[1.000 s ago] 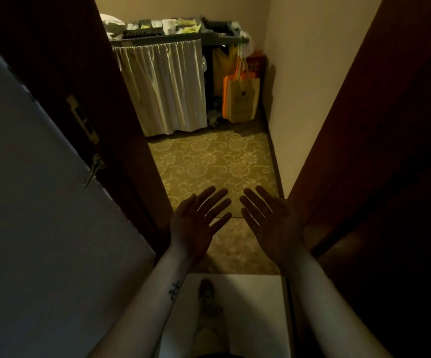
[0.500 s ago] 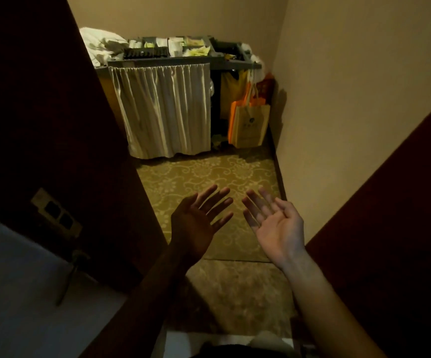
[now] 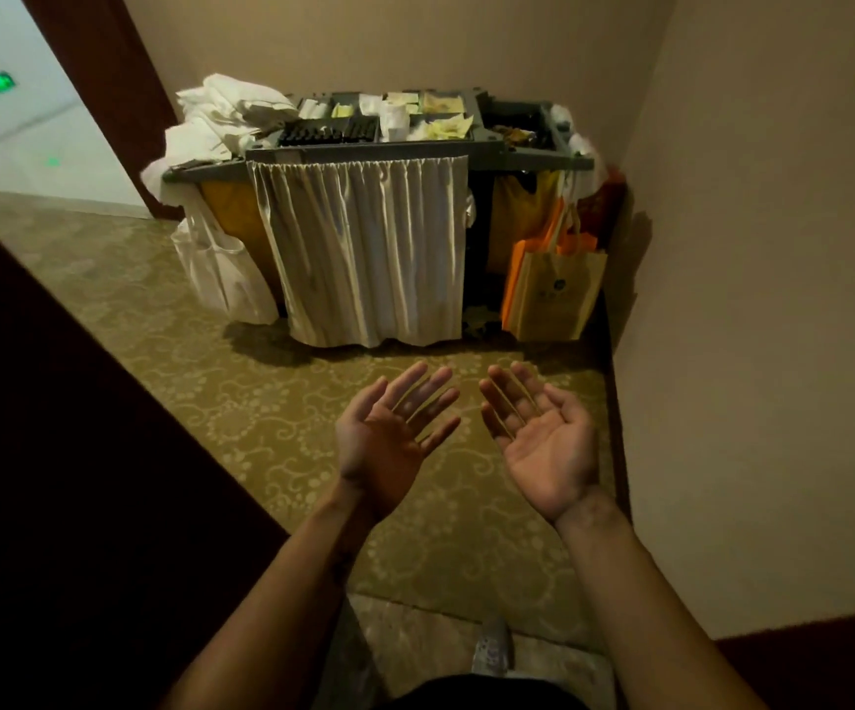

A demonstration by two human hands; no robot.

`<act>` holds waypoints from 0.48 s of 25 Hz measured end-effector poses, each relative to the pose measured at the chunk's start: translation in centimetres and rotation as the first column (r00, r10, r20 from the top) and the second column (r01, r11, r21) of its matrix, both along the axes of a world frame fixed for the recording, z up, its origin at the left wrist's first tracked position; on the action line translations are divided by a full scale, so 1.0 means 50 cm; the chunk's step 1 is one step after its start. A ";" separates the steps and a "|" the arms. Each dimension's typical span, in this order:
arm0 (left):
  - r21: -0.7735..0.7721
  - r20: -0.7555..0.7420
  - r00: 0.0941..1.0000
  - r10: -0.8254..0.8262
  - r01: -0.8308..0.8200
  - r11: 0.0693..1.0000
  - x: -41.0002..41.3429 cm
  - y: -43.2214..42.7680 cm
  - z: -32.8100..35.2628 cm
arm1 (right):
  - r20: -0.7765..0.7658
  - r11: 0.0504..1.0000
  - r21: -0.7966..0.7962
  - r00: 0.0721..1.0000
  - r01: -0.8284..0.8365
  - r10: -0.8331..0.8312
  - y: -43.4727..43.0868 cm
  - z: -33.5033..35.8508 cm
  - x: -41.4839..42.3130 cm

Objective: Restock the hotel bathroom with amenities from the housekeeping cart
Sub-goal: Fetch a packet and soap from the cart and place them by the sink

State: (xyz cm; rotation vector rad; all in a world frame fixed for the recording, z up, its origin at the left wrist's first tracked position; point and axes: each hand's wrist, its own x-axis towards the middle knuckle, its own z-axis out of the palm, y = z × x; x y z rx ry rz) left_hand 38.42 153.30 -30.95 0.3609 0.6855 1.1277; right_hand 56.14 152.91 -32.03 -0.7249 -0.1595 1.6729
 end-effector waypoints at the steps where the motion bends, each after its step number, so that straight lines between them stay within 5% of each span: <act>1: 0.002 0.021 0.999 0.030 -0.031 1.000 0.013 0.039 0.003 | 0.007 1.000 0.012 1.000 -0.019 0.019 0.044 0.006 0.017; 12: -0.014 0.044 0.990 0.133 -0.133 0.991 0.095 0.484 0.001 | 0.062 0.991 0.033 0.990 -0.130 0.128 0.518 0.014 0.088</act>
